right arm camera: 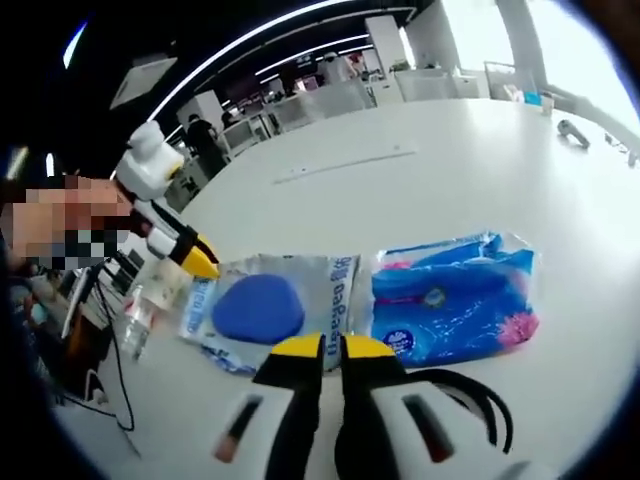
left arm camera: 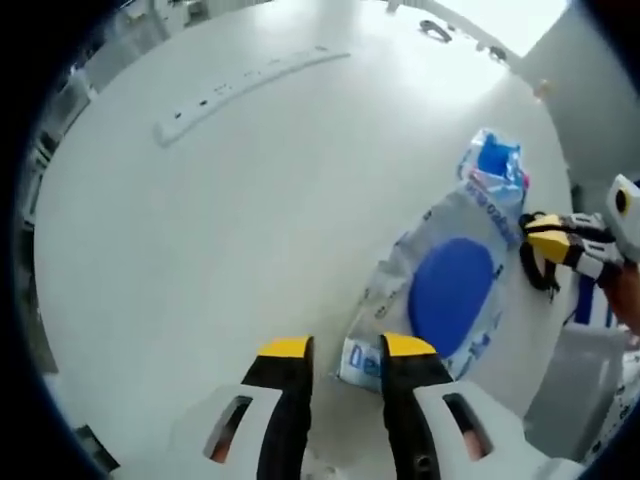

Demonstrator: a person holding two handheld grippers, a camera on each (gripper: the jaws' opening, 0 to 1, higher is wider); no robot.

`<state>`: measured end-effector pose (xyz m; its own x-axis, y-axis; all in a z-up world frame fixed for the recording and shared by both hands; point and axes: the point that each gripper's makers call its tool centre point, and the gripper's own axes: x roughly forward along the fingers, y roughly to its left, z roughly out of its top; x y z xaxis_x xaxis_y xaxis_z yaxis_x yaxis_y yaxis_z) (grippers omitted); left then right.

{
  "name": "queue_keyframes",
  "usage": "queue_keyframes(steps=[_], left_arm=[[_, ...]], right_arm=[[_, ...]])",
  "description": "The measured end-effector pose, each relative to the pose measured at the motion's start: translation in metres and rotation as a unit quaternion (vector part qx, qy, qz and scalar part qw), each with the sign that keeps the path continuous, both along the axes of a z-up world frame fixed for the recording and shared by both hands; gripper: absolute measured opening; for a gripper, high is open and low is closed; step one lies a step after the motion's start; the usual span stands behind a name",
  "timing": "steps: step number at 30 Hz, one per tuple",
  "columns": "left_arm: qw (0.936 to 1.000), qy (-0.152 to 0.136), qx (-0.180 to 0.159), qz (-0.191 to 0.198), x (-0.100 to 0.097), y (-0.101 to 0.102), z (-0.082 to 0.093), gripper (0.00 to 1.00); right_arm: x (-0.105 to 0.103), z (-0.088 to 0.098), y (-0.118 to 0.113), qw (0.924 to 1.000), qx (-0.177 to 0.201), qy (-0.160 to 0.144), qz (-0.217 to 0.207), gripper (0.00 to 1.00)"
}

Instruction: Arrange the tabletop items into an orderly group along one side of the table until the central work area is clear of visible clutter.

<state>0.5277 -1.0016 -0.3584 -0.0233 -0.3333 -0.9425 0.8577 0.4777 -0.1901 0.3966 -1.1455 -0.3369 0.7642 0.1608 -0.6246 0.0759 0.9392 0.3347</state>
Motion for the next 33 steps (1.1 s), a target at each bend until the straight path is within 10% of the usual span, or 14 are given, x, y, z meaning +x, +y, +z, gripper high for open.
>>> queue_keyframes(steps=[33], left_arm=[[0.9879,-0.097,-0.121,0.009,0.0,-0.007,0.039,0.51]], right_arm=[[0.014,0.022,0.029,0.9943,-0.002,-0.045,0.097,0.3]])
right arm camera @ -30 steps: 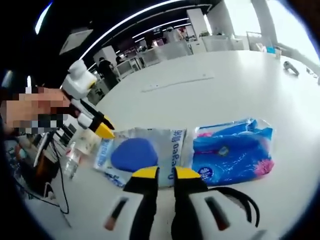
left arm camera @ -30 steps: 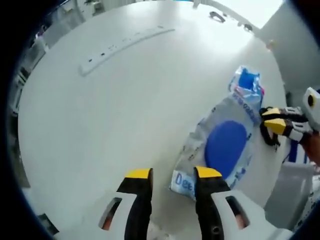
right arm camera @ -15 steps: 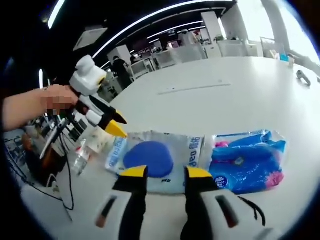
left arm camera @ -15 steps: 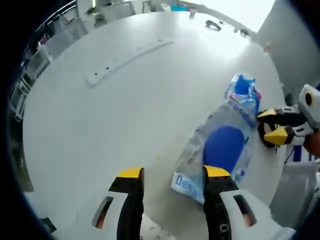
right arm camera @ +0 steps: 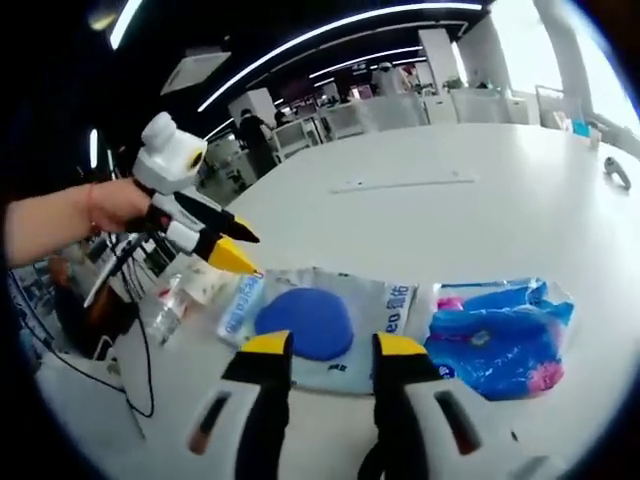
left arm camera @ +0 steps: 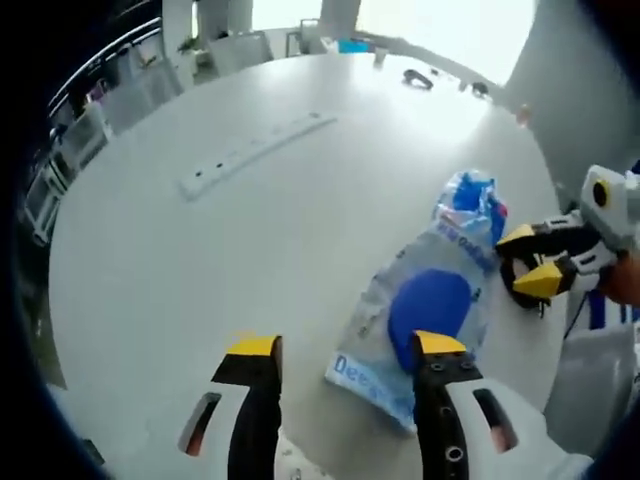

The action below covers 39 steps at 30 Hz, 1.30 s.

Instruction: Arrange the tabletop items into an orderly group along one side of the table until the central work area is clear of visible clutter.

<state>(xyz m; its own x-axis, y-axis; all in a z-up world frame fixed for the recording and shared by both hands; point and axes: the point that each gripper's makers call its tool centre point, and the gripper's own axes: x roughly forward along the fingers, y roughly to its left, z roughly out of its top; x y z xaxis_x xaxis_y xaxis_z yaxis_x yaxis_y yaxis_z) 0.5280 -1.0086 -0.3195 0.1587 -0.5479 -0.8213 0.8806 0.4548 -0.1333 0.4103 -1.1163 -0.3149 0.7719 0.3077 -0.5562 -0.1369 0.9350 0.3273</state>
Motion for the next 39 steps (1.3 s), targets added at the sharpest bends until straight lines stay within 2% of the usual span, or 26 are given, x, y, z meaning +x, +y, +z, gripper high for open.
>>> queue_keyframes(steps=[3,5,7,10,16,23,25,29,31,39], left_arm=[[0.9999,-0.001,-0.012,0.007,-0.004,0.002,0.005,0.53],[0.9995,-0.016,-0.026,0.0,-0.006,0.001,0.01,0.52],[0.9993,-0.012,-0.034,-0.003,-0.012,0.0,0.012,0.52],[0.9987,-0.023,-0.046,0.002,-0.013,0.002,0.017,0.55],[0.997,-0.024,-0.071,0.021,-0.018,0.006,0.028,0.57],[0.9962,-0.029,-0.077,0.029,-0.022,0.013,0.032,0.57],[0.9949,-0.031,-0.091,0.032,-0.024,0.013,0.036,0.59],[0.9948,-0.034,-0.09,0.033,-0.027,0.018,0.041,0.59],[0.9933,-0.034,-0.102,0.041,-0.028,0.02,0.046,0.59],[0.9905,-0.043,-0.116,0.06,-0.035,0.035,0.058,0.6]], right_arm=[[0.001,0.003,0.001,1.0,0.003,-0.006,0.004,0.3],[0.001,0.004,0.002,0.9999,0.001,-0.007,0.008,0.3],[0.002,0.006,0.003,0.9999,0.004,-0.012,0.01,0.31],[0.003,0.008,0.004,0.9998,0.004,-0.014,0.013,0.31],[0.004,0.013,0.006,0.9996,0.006,-0.02,0.021,0.34],[0.008,0.019,0.005,0.9992,0.005,-0.028,0.028,0.38],[0.009,0.021,0.006,0.9991,0.003,-0.029,0.033,0.4],[0.011,0.025,0.007,0.9987,0.0,-0.031,0.04,0.41],[0.012,0.026,0.008,0.9986,0.002,-0.032,0.042,0.42],[0.015,0.031,0.016,0.9977,0.0,-0.036,0.058,0.43]])
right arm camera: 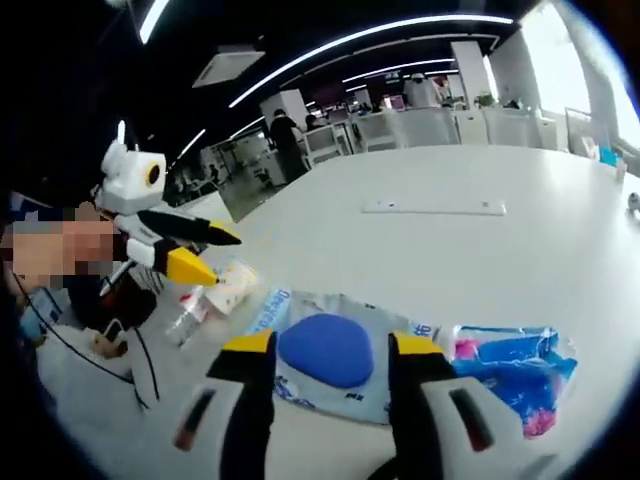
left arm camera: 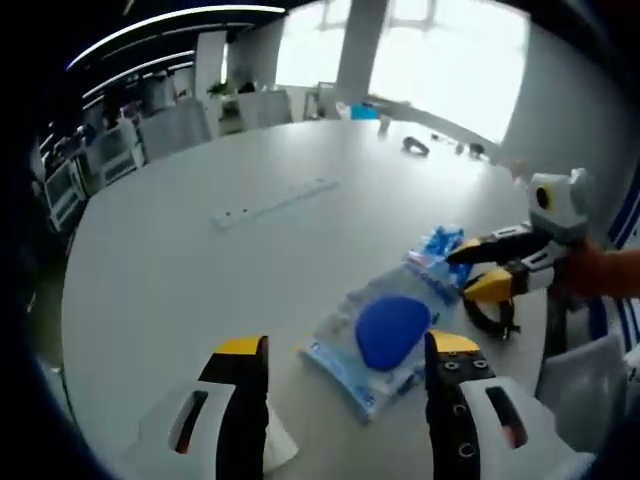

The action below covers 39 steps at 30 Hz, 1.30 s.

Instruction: Arrange the tabletop items into an orderly group along one side of the table until the central work area is clear of visible clutter.

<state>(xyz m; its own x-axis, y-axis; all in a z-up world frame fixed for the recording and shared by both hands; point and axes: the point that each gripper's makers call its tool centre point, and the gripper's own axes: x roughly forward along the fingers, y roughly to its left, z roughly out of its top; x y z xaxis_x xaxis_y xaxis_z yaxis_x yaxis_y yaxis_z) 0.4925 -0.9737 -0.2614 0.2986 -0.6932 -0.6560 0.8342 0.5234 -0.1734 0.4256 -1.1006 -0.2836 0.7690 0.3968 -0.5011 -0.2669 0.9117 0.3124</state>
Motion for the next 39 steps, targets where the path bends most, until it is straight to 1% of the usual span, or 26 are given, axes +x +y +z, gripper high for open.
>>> queue_keyframes(steps=[3,4,6,15,21,24,30,39], left_arm=[[1.0,-0.001,0.001,0.005,-0.004,0.007,0.002,0.6],[1.0,-0.003,-0.002,0.008,-0.005,0.01,0.003,0.6],[0.9999,-0.001,-0.002,0.014,-0.006,0.014,0.004,0.6],[0.9993,-0.009,-0.012,0.035,-0.013,0.033,0.014,0.6],[0.9986,-0.01,-0.013,0.05,-0.017,0.045,0.017,0.59],[0.998,-0.013,-0.018,0.06,-0.018,0.052,0.021,0.59],[0.9973,-0.017,-0.016,0.07,-0.022,0.063,0.024,0.59],[0.9953,-0.022,-0.019,0.092,-0.032,0.085,0.03,0.59]], right_arm=[[0.001,0.001,0.004,1.0,-0.001,0.001,0.007,0.44],[0.002,0.003,0.006,0.9999,0.001,-0.004,0.011,0.44],[0.003,0.005,0.009,0.9999,0.0,-0.005,0.015,0.45],[0.008,0.014,0.021,0.9993,-0.002,-0.011,0.036,0.45],[0.011,0.02,0.027,0.9988,-0.003,-0.017,0.047,0.47],[0.012,0.022,0.03,0.9984,-0.004,-0.019,0.053,0.48],[0.015,0.027,0.035,0.9976,-0.009,-0.022,0.065,0.48],[0.02,0.037,0.047,0.9956,-0.013,-0.032,0.087,0.5]])
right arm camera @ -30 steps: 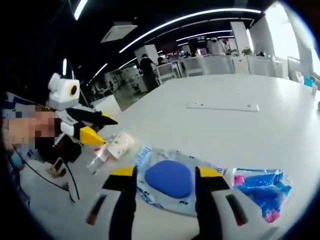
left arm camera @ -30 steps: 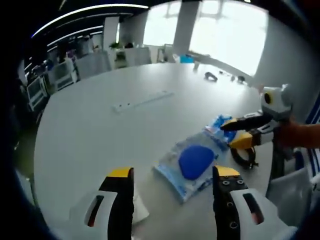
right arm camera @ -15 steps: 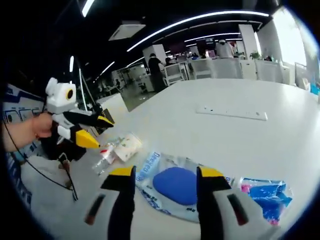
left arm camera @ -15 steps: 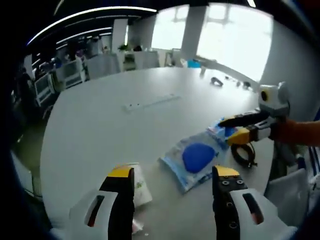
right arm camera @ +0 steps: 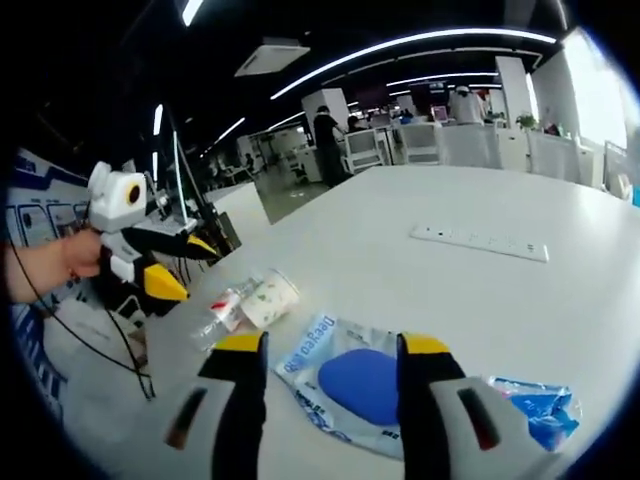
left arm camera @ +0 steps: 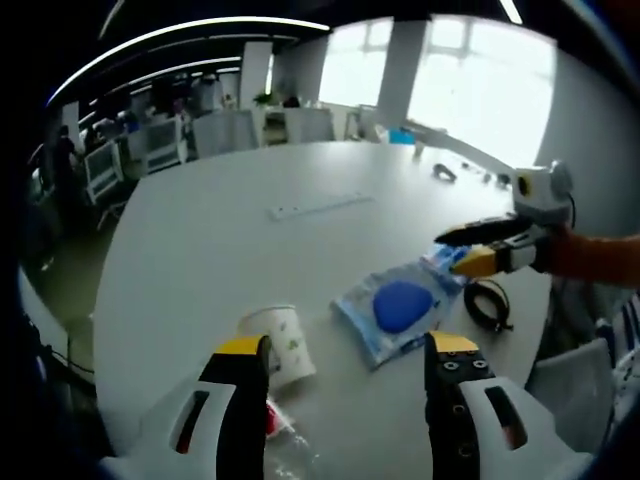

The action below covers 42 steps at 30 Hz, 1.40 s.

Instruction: Arrange the tabletop items into an orderly group along one side of the table until the central work area is clear of visible clutter.

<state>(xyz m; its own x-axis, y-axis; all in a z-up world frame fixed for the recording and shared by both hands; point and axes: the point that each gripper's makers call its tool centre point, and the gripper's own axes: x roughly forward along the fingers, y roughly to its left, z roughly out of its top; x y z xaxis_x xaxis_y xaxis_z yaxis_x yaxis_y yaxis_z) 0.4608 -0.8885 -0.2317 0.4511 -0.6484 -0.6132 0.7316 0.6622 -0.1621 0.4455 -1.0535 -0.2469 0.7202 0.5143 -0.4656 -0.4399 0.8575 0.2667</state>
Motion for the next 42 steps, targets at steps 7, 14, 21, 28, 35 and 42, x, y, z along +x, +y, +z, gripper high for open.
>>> queue_keyframes(steps=[7,14,21,28,35,42], left_arm=[[0.9998,0.001,-0.004,0.021,-0.012,0.02,0.004,0.59],[0.9992,0.003,-0.005,0.04,-0.025,0.04,0.003,0.59],[0.9982,0.007,-0.011,0.058,-0.036,0.055,0.002,0.58],[0.9973,0.011,-0.013,0.072,-0.043,0.069,0.0,0.57],[0.9969,0.014,-0.012,0.076,-0.048,0.079,-0.002,0.56],[0.9969,0.016,-0.015,0.076,-0.051,0.083,-0.004,0.56]], right_arm=[[0.004,0.006,0.014,0.9997,-0.006,-0.005,0.024,0.51],[0.009,0.009,0.029,0.9989,-0.009,-0.008,0.044,0.51],[0.016,0.01,0.048,0.9968,-0.019,-0.01,0.077,0.51],[0.026,0.01,0.073,0.9934,-0.025,-0.014,0.111,0.53],[0.035,0.01,0.093,0.9888,-0.035,-0.015,0.144,0.53],[0.048,0.01,0.11,0.983,-0.047,-0.019,0.177,0.53]])
